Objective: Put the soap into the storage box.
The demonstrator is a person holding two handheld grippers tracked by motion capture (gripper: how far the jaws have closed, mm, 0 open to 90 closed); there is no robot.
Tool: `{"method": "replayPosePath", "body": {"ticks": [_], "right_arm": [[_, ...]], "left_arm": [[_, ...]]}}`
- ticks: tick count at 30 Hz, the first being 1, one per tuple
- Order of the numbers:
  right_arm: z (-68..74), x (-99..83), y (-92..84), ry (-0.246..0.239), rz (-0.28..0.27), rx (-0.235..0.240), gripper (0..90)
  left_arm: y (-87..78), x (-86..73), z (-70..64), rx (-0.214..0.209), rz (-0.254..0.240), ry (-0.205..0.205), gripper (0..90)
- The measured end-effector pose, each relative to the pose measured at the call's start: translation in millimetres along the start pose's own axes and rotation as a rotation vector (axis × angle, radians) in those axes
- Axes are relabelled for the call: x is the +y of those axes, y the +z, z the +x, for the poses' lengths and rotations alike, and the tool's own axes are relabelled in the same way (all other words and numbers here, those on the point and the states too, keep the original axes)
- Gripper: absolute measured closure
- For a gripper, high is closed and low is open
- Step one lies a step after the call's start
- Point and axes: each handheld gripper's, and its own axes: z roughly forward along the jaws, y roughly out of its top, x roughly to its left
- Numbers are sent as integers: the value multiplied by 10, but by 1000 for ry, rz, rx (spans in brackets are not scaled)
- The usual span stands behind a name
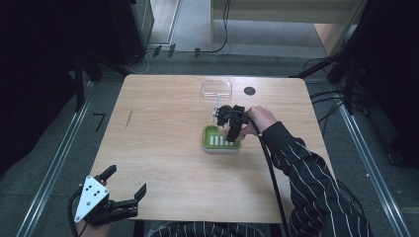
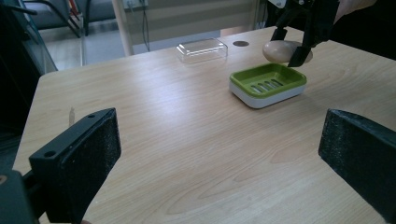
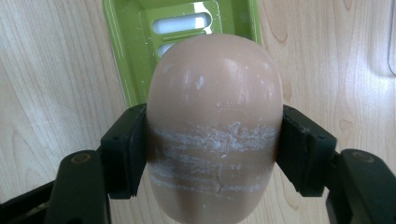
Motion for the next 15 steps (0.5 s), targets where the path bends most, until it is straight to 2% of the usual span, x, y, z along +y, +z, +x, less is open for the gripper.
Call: {"method": "replayPosePath", "body": {"ticks": [15], "right_arm": [[16, 123, 86, -24, 1, 8, 334]], "left_arm": [[-40, -15, 3, 13, 2, -5, 0]]}}
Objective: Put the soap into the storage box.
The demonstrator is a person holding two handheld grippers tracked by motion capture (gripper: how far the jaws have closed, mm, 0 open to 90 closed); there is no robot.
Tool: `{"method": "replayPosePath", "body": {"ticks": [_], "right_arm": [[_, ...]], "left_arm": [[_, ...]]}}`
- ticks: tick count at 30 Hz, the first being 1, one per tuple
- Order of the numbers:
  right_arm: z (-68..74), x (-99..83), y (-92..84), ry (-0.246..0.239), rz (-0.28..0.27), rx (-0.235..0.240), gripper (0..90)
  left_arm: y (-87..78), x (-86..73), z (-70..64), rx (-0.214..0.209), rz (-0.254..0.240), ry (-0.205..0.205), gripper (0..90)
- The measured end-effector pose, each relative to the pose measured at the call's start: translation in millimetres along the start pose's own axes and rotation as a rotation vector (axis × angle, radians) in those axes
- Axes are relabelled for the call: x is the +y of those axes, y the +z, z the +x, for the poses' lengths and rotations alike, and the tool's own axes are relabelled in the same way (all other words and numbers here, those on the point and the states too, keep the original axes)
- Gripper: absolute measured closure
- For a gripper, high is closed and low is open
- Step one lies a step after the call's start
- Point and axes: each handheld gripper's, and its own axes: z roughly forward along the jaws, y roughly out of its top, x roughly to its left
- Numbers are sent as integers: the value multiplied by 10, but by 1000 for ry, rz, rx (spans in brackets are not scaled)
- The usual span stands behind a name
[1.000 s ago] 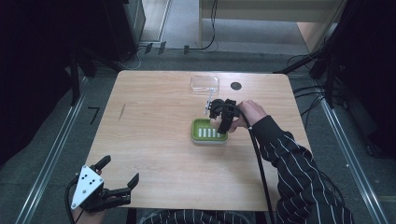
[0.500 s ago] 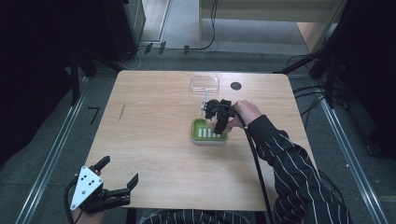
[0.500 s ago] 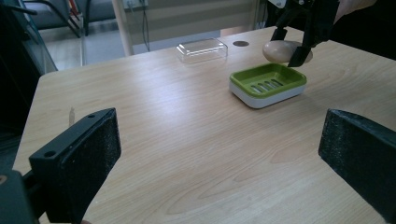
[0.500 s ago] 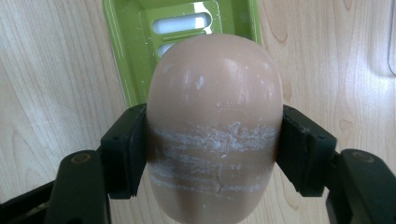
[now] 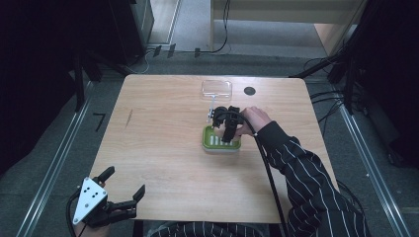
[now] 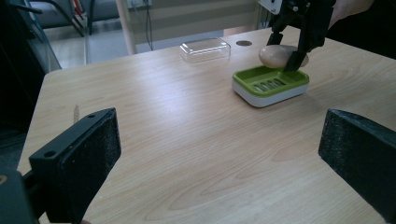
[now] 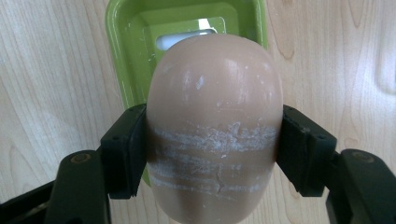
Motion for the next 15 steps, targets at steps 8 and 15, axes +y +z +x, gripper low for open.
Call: {"method": "replayPosePath", "body": {"ticks": [8, 15], "right_arm": [[3, 48, 89, -2, -8, 4, 334], [1, 72, 190, -4, 7, 11, 334]], "left_arm": [[-16, -7, -3, 5, 0, -4, 0], [-29, -12, -2, 9, 1, -5, 0]]}}
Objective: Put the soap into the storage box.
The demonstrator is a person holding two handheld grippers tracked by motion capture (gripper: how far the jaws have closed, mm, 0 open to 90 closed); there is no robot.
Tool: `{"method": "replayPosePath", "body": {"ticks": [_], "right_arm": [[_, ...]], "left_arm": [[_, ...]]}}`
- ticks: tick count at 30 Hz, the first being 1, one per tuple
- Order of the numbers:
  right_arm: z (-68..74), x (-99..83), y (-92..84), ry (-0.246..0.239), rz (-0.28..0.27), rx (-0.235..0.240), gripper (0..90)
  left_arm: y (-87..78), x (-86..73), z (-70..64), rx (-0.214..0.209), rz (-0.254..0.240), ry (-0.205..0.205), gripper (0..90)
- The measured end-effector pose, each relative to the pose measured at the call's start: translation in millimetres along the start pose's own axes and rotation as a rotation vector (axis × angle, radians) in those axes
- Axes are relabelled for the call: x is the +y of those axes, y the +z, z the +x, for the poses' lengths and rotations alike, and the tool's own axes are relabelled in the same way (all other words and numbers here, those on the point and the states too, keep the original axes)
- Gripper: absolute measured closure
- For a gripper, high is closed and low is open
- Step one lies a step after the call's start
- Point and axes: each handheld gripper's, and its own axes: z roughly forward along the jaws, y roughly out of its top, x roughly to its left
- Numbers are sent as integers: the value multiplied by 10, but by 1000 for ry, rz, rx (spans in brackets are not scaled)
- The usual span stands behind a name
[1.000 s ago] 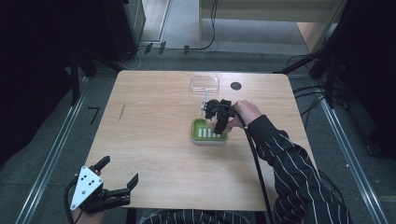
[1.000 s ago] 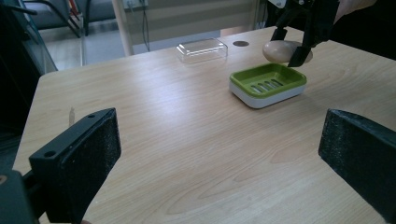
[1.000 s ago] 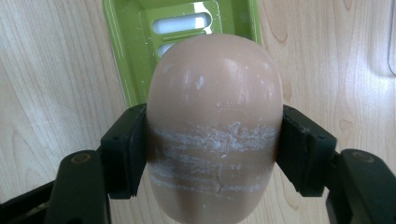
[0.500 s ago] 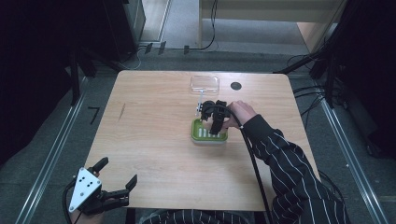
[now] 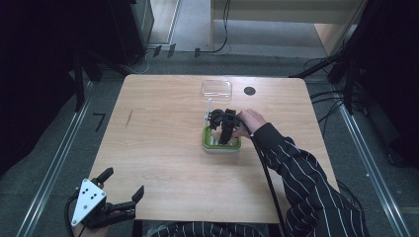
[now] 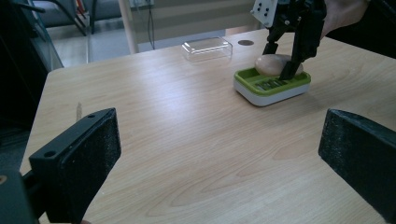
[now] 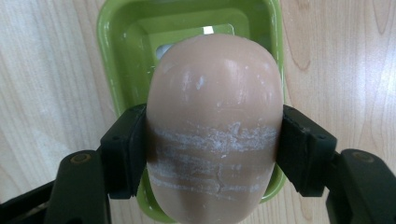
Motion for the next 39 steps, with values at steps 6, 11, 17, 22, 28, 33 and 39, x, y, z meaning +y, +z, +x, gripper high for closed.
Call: {"method": "replayPosePath", "body": {"ticks": [6, 11, 17, 22, 28, 33, 39], "right_arm": [[2, 7, 75, 4, 10, 5, 333], [17, 24, 95, 11, 8, 4, 333], [19, 18, 148, 7, 15, 5, 331], [9, 7, 169, 7, 25, 11, 328], [3, -6, 121, 18, 7, 4, 324], [-2, -23, 98, 34, 4, 0, 290], [-5, -54, 24, 86, 3, 4, 186]], "left_arm": [[-4, 0, 2, 0, -4, -3, 0], [-7, -1, 4, 0, -3, -2, 0], [-5, 0, 5, -1, -3, -3, 0], [4, 3, 5, -4, -2, 0, 0], [7, 5, 4, -6, 0, 1, 0], [15, 8, 0, -8, -2, 2, 0], [48, 20, 0, -19, 0, 7, 0]]}}
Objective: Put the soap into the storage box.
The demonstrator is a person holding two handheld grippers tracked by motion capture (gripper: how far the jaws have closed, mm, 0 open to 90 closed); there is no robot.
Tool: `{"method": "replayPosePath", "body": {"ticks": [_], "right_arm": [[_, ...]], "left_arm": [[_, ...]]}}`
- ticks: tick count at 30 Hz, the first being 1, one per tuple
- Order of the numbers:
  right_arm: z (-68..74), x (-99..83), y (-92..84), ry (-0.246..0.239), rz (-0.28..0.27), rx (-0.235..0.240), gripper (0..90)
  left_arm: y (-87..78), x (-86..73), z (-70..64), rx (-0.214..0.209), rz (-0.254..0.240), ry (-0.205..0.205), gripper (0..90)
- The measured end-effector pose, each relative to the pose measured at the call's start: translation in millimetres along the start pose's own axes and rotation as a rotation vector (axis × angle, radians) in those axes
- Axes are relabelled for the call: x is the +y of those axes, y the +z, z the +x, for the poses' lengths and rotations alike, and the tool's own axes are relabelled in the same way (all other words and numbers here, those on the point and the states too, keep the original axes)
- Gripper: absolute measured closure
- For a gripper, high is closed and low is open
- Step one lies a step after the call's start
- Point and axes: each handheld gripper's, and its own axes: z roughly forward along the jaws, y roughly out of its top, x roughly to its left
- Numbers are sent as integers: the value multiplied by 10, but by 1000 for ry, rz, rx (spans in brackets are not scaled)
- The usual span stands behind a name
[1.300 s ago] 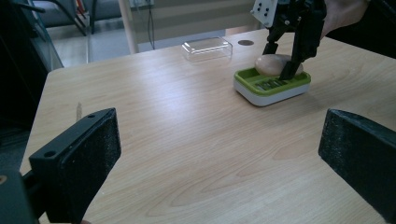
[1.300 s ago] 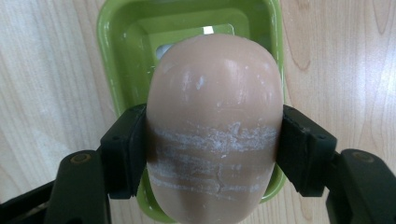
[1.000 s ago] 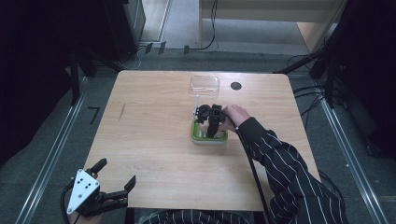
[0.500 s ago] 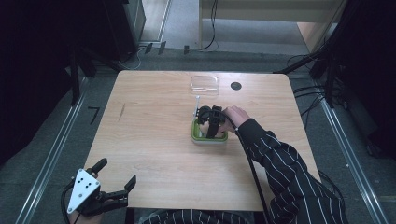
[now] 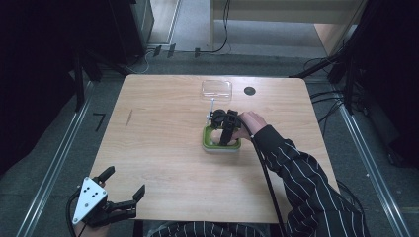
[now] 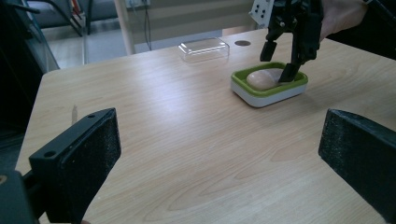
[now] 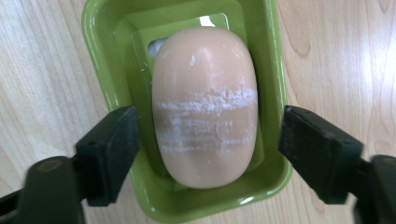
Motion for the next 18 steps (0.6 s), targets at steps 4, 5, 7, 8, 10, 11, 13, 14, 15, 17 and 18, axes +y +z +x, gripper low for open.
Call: {"method": "replayPosePath", "body": {"ticks": [4, 5, 7, 8, 10, 11, 13, 14, 15, 17, 18], "right_arm": [[1, -43, -65, 40, -9, -9, 141], [6, -59, -82, 46, -11, -12, 136], [-1, -90, -107, 56, -21, -19, 119], [6, -105, -122, 73, -21, -20, 110], [3, -133, -147, 92, -23, -27, 96], [7, -145, -156, 103, -25, -29, 93], [13, -170, -176, 128, -15, -29, 78], [17, -182, -181, 139, -16, -28, 74], [17, -199, -188, 150, -13, -22, 71], [21, -235, -203, 169, -11, -27, 63], [24, -254, -208, 179, -9, -23, 60]], "left_arm": [[36, 13, 5, -12, -2, 6, 0], [45, 14, 4, -15, 0, 6, 0], [59, 20, 4, -22, -1, 9, 0], [65, 22, 5, -24, -1, 11, 0], [77, 27, 11, -27, -3, 7, 0], [85, 30, 14, -29, -2, 9, 0], [107, 35, 9, -38, -4, 8, 0], [117, 40, 7, -43, -3, 15, 0], [127, 43, 5, -47, -4, 14, 0], [140, 50, 7, -50, -3, 15, 0], [146, 53, 9, -51, -3, 16, 0]]}}
